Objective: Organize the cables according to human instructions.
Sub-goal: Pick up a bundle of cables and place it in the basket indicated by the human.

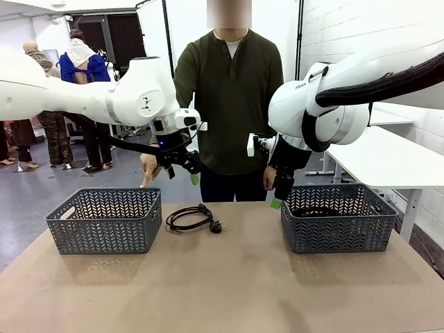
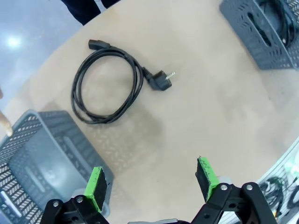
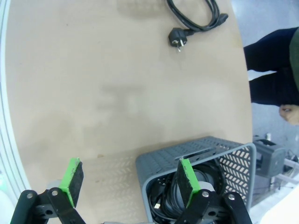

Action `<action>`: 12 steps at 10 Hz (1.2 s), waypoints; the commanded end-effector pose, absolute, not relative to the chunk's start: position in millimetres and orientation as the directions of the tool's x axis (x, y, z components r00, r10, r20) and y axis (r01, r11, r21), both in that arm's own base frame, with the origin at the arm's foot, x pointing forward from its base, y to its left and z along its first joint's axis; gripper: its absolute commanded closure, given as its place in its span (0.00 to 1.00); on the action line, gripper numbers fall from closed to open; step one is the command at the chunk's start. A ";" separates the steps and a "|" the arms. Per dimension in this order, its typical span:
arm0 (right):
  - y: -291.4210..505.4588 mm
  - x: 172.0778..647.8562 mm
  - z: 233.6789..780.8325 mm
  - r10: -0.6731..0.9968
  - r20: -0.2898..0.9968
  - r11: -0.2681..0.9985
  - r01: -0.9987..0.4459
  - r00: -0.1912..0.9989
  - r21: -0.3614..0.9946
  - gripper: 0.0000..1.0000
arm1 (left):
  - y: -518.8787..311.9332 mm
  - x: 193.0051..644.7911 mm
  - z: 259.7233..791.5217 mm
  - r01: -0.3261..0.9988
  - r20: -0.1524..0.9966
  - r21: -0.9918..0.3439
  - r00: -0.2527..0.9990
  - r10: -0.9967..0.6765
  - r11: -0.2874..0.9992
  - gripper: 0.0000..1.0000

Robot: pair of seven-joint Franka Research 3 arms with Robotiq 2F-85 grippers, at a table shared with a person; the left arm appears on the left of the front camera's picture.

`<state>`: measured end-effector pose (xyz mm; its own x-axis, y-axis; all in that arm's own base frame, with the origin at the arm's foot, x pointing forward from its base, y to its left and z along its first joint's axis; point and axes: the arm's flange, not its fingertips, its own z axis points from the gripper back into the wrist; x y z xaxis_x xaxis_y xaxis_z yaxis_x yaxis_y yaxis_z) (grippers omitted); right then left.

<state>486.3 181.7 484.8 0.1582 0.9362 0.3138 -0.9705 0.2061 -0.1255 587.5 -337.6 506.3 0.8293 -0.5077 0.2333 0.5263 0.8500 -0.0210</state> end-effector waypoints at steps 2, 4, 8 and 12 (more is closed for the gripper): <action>181.8 486.5 484.9 0.937 0.307 0.212 -0.969 0.164 -0.130 0.00 | -363.4 616.8 484.2 0.420 0.248 -0.038 0.883 -0.399 0.907 0.00; 181.8 486.5 484.9 0.937 0.307 0.212 -0.969 0.164 -0.130 0.00 | -371.2 631.8 465.6 0.354 0.270 -0.040 0.904 -0.331 0.935 0.00; 181.8 486.5 484.9 0.937 0.307 0.212 -0.969 0.164 -0.130 0.00 | -368.4 628.2 456.4 0.378 0.246 -0.075 0.904 -0.350 0.923 0.00; 181.8 486.5 484.9 0.937 0.307 0.212 -0.969 0.164 -0.130 0.00 | -368.4 628.2 456.4 0.378 0.246 -0.075 0.904 -0.350 0.923 0.00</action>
